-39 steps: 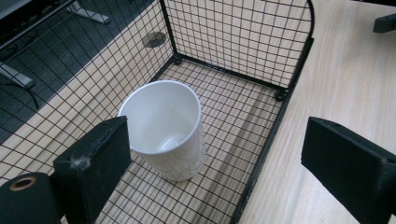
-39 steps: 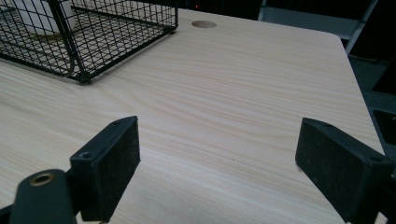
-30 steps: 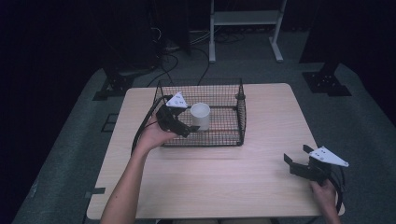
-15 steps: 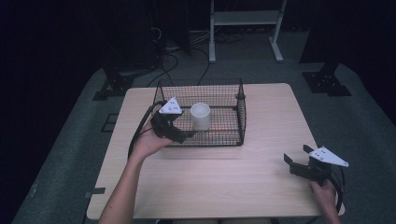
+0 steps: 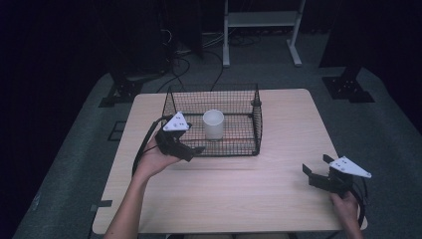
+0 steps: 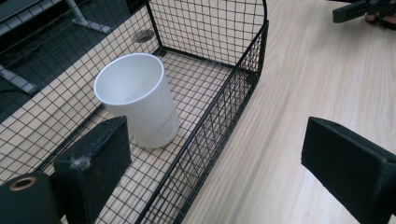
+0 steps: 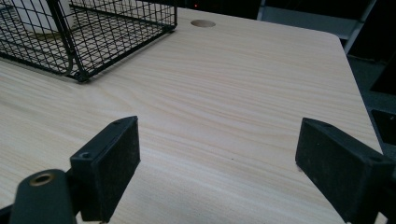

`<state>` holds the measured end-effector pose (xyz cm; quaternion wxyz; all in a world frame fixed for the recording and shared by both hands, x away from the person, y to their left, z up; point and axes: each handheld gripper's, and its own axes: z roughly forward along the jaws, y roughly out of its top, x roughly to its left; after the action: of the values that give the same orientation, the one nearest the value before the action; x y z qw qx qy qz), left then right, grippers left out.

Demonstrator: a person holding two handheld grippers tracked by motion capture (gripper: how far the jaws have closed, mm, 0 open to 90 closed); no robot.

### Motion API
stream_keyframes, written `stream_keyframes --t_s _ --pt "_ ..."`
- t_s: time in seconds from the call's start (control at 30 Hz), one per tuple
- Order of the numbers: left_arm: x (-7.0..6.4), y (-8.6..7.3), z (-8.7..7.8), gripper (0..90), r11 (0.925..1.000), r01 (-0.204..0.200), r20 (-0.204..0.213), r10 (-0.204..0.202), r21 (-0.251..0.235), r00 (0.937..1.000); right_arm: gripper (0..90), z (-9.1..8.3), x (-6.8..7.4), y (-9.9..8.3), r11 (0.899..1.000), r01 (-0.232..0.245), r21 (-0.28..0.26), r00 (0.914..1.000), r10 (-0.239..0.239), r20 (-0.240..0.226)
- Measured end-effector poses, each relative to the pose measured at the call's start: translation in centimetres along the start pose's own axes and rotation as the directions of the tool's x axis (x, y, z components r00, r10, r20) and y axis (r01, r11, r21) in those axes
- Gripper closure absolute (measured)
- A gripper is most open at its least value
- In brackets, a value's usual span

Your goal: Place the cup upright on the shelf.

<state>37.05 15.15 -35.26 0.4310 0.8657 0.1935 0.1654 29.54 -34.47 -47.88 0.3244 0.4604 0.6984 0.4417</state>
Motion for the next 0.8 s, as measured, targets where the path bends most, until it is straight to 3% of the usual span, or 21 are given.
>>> stream_keyframes --t_s 0.8 --pt "-1.3 -2.8 -1.6 7.6 0.9991 0.033 -0.023 -0.034 -0.028 0.9992 13.1 0.0 0.1 0.0 1.000 0.004 0.006 1.0000 -0.004 0.003"
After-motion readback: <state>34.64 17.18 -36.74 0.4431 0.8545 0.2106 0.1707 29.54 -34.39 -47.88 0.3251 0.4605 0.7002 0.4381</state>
